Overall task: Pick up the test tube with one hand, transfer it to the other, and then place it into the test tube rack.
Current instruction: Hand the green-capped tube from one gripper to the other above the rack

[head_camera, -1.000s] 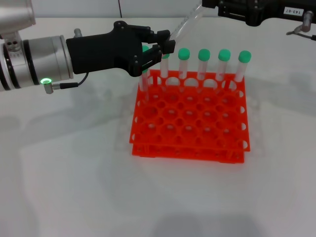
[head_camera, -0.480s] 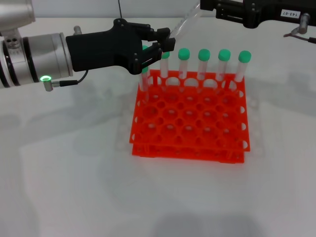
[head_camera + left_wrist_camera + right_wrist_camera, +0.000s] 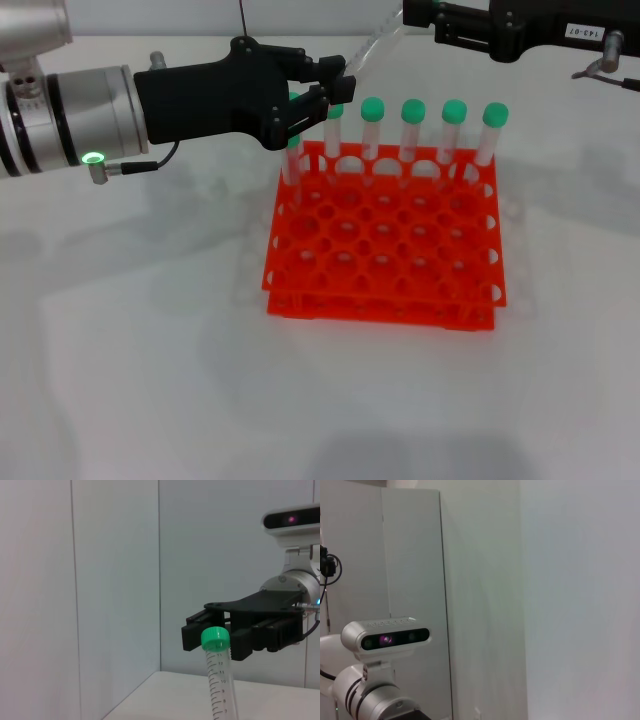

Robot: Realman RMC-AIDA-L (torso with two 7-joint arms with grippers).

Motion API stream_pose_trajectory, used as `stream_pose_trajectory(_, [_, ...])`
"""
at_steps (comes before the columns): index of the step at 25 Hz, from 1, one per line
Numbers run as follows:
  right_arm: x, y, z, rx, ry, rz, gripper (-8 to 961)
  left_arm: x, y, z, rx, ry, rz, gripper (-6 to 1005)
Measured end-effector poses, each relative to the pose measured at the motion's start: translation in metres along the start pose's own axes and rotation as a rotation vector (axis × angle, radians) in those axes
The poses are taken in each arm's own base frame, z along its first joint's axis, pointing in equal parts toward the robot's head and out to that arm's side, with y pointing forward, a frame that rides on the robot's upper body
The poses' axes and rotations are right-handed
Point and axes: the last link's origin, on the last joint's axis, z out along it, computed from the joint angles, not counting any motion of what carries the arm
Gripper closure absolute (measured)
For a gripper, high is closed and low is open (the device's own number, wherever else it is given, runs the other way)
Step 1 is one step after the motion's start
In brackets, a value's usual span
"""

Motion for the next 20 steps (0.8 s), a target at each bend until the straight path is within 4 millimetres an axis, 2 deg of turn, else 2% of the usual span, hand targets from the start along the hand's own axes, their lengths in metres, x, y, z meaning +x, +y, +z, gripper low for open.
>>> stream_pose_trajectory(20, [-0.0001,-0.0009,0.0002,0.002,0.005,0.006,586,0.0004,-0.0003,0.0005,0.0,0.0,-0.003,806])
